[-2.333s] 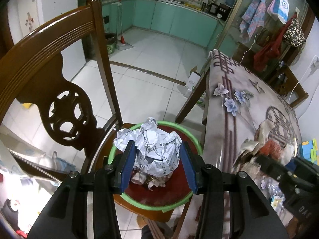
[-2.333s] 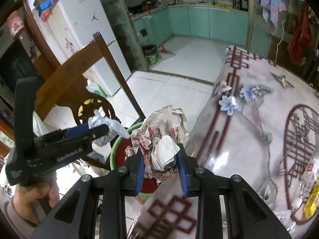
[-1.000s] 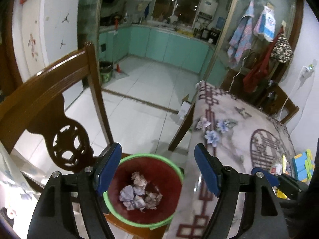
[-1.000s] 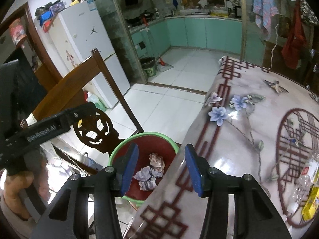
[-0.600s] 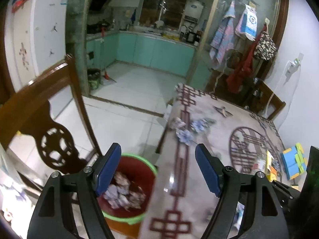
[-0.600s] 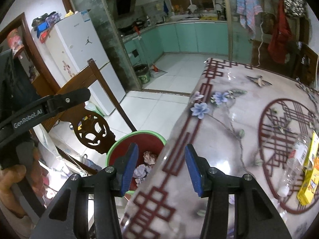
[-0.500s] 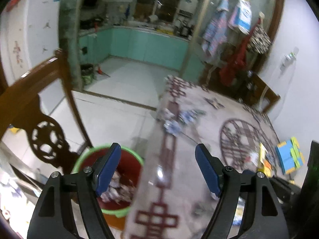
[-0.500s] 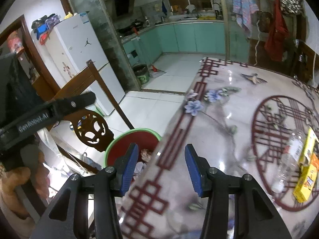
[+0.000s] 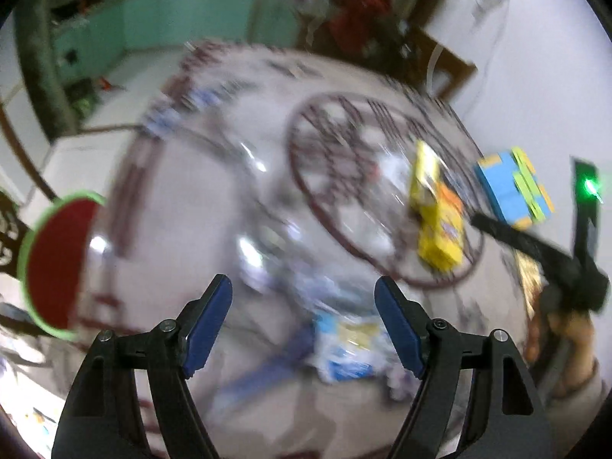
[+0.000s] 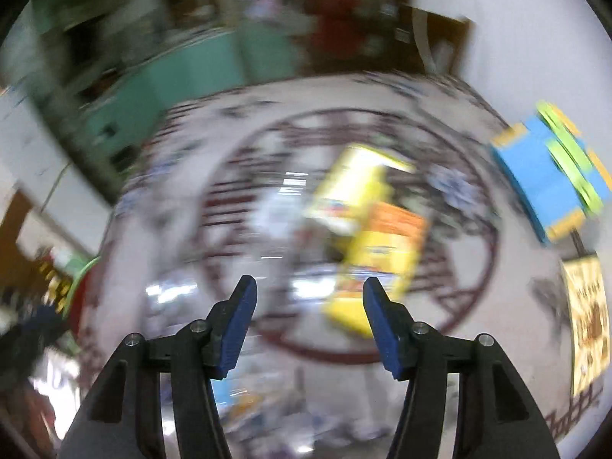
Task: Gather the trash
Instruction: 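Move both grippers back to the table toward the remaining trash, then grasp the yellow drink carton with the right gripper while the left grasps a clear plastic wrapper, then carry the wrapper and carton over the bucket and open both grippers to drop them, then move both grippers back to the table toward the snack wrappers, then grasp the blue-and-white snack packet with the left gripper while the right grasps a white-and-yellow wrapper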
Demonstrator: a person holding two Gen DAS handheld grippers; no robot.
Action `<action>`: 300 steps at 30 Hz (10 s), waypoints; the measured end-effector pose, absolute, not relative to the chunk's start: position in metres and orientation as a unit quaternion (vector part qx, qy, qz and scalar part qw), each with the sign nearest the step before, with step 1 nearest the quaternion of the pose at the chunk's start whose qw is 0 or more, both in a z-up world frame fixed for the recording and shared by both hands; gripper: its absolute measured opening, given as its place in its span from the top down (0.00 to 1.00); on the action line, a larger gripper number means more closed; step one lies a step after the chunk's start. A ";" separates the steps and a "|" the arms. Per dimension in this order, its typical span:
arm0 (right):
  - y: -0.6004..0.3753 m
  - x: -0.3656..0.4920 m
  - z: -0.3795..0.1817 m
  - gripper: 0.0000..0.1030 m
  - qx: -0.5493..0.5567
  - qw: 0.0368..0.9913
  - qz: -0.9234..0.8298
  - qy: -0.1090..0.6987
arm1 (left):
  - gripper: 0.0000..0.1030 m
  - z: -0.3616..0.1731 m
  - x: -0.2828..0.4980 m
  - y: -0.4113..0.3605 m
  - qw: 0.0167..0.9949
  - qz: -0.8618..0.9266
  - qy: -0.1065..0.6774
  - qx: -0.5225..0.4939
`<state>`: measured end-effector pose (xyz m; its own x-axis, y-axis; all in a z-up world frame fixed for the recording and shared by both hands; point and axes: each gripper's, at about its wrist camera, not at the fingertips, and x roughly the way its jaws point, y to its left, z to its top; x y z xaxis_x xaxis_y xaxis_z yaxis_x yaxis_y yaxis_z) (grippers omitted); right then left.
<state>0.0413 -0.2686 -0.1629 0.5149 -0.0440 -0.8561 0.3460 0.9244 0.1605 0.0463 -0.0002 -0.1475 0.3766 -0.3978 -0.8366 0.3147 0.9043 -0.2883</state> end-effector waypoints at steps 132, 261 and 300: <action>0.073 0.138 -0.114 0.46 0.118 0.859 0.113 0.486 | 0.96 -0.135 0.131 0.269 0.866 -0.066 0.483 -0.109; -0.233 -0.010 -0.203 0.95 0.208 0.821 0.047 0.529 | 0.27 -0.198 0.020 -0.028 0.779 -0.222 0.587 0.009; -0.317 -0.058 -0.119 0.95 0.210 0.857 -0.114 0.457 | 0.12 -0.147 -0.024 -0.093 0.697 -0.512 0.496 0.077</action>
<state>-0.0584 -0.3168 -0.1187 0.5569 -0.0046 -0.8306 0.3874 0.8860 0.2548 -0.0235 -0.0928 -0.1466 -0.0163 -0.6365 -0.7711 0.7902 0.4643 -0.4000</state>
